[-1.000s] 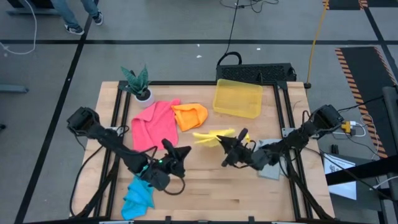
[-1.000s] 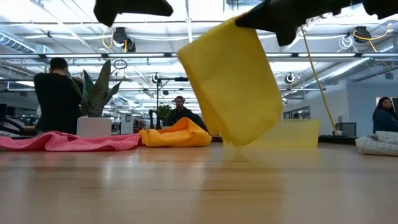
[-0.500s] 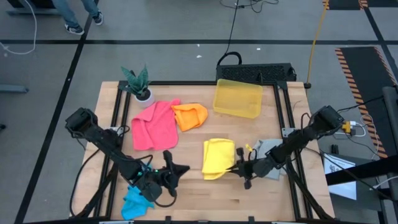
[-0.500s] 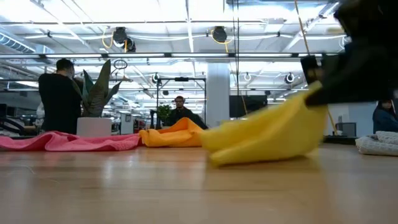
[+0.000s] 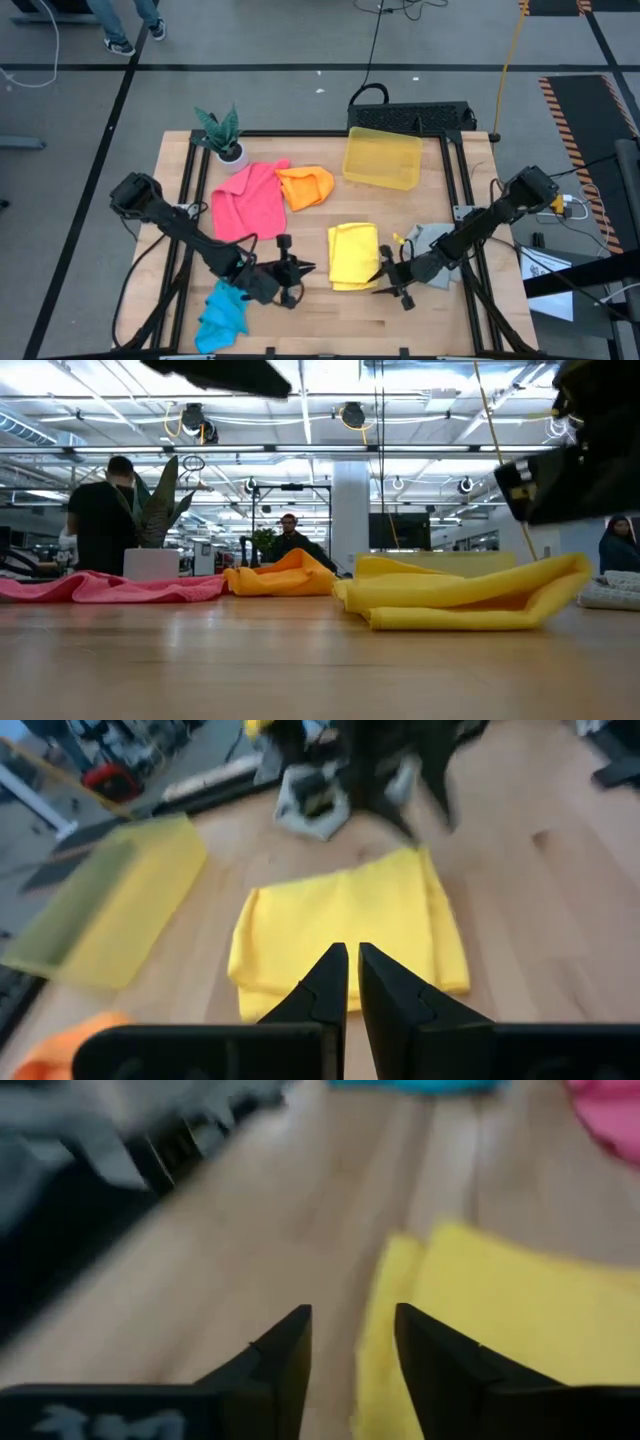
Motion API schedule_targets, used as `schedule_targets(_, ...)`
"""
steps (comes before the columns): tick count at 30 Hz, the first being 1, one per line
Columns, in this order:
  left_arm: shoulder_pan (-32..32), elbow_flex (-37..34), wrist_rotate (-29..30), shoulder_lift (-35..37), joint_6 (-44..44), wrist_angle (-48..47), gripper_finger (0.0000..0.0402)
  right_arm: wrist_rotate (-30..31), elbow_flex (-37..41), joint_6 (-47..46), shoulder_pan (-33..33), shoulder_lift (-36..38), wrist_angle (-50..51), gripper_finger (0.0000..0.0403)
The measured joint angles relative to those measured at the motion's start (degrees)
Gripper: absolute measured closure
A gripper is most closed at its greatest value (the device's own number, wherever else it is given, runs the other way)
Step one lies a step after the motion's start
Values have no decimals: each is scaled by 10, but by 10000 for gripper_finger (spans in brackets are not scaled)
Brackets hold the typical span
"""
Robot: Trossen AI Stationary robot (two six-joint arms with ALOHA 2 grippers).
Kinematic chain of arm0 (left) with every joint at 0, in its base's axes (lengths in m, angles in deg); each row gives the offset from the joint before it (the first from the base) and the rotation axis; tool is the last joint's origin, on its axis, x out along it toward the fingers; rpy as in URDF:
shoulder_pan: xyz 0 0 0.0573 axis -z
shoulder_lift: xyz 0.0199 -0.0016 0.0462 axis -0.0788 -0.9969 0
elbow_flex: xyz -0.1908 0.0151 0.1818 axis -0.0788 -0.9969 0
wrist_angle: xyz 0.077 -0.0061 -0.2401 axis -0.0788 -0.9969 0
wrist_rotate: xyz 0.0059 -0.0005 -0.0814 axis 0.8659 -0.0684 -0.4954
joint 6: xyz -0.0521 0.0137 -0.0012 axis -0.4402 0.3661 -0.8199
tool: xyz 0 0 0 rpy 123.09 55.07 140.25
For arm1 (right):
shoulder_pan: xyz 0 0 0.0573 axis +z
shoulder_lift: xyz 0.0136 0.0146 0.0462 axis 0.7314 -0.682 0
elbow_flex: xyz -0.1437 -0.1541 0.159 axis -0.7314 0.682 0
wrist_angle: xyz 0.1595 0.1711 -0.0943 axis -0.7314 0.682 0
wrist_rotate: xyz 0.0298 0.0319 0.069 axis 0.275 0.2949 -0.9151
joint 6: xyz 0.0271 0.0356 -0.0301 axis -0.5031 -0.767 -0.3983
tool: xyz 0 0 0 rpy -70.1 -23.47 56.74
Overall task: Fold microfiber towels
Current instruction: Fold the yellow kitchen towel
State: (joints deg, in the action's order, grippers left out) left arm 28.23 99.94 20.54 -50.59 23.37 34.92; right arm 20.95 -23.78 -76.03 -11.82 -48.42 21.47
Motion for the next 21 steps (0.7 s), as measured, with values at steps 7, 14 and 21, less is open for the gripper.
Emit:
schedule_targets(7, -55, 0, -17, -62, -29, -1, 371, 61, -98, 19, 0, -26, 106, 246)
schedule_targets(14, -82, 0, -21, -116, -67, -15, 371, 138, -249, 40, -4, -142, 263, 249)
schedule_targets(21, -82, 0, -27, -137, -127, -62, 371, 184, -292, 36, -23, -196, 297, 250)
